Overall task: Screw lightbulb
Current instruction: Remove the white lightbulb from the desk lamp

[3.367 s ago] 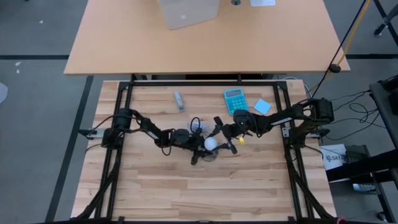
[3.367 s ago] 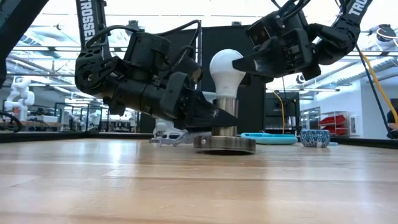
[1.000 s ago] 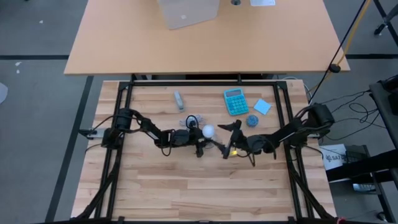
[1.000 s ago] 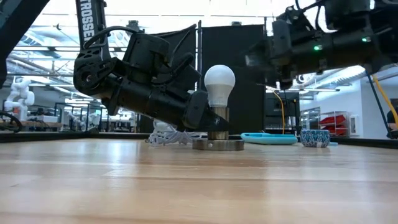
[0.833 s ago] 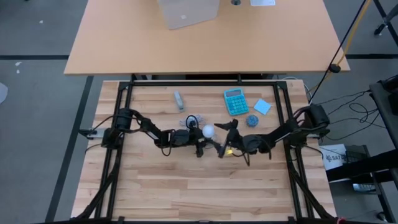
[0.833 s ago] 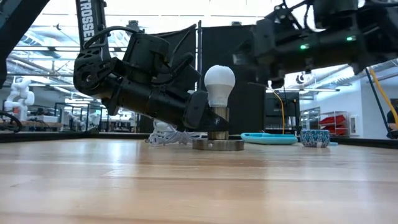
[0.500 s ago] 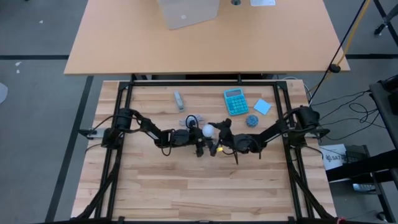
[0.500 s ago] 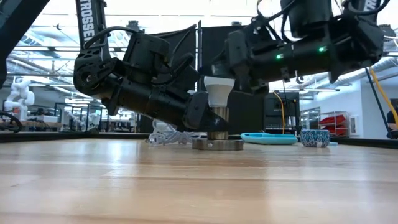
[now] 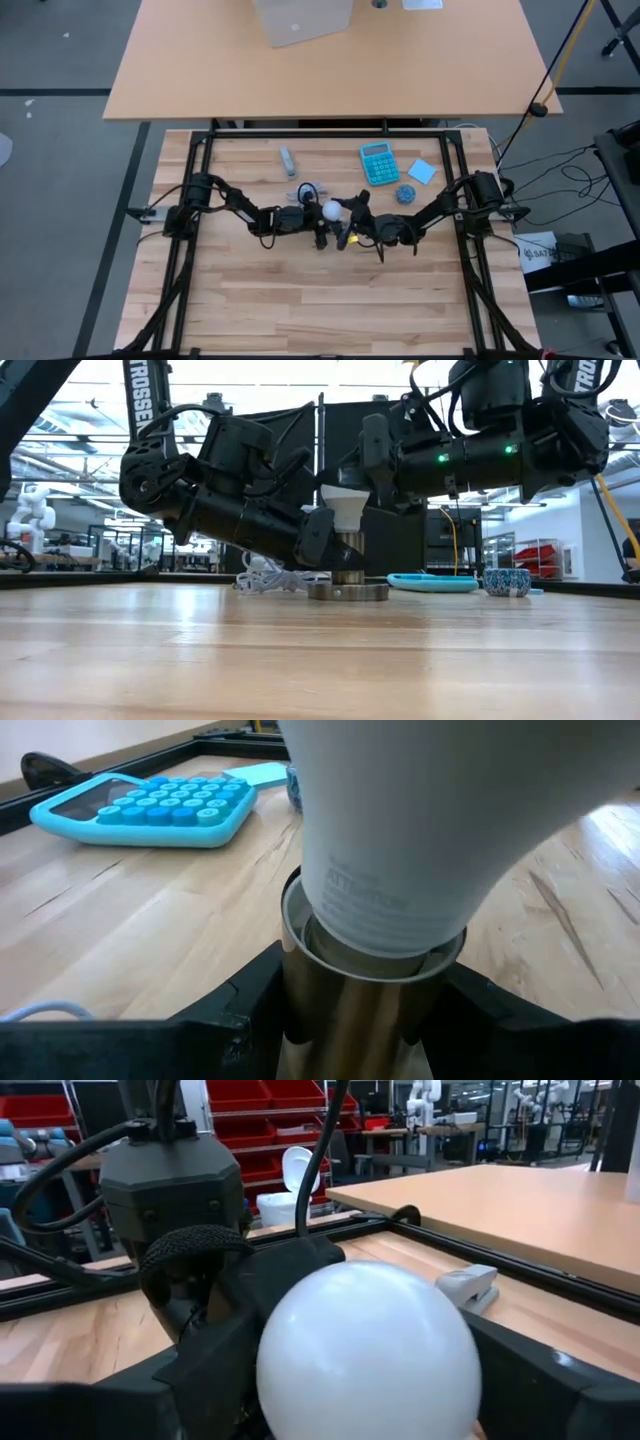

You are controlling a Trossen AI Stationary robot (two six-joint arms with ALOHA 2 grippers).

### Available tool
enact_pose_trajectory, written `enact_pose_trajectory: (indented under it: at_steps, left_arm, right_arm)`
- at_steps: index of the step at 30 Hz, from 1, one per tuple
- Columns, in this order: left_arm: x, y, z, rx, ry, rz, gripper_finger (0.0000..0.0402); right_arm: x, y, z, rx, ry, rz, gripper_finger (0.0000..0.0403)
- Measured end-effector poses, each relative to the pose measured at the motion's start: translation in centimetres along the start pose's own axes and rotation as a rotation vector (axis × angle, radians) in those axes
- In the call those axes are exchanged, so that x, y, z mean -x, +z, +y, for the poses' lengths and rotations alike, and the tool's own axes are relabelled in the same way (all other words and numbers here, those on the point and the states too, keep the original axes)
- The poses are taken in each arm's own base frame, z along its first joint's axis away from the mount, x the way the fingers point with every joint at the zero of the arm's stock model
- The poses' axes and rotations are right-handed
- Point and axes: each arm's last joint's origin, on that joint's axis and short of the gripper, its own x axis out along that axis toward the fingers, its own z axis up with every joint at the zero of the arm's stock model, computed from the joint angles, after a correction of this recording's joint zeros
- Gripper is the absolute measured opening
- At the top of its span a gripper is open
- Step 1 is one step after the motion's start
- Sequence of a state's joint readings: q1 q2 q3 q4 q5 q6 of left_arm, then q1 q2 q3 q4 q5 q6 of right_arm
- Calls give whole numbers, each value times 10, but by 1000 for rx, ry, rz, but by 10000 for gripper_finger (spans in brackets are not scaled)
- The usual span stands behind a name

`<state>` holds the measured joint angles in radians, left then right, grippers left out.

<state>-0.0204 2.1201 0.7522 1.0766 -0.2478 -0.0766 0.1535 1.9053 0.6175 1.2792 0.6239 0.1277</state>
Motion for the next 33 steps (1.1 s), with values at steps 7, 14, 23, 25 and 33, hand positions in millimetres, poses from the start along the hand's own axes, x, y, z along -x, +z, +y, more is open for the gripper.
enact_pose_trajectory:
  at_steps: [7,14,23,25,33]
  left_arm:
    - [0,0,0,-4,0,-1,177]
    - [-1,1,-1,-34,-20,-1,177]
    - [-1,1,-2,-48,-129,5,177]
    - [0,0,-4,-42,-186,10,177]
    - [1,1,-10,-42,-397,8,177]
  right_arm:
    - [1,0,0,18,13,-3,285]
    - [9,2,-8,42,61,13,284]
    - [6,9,-19,68,231,61,284]
    - [4,11,-21,80,289,70,283]
    - [-1,10,-25,59,501,115,282]
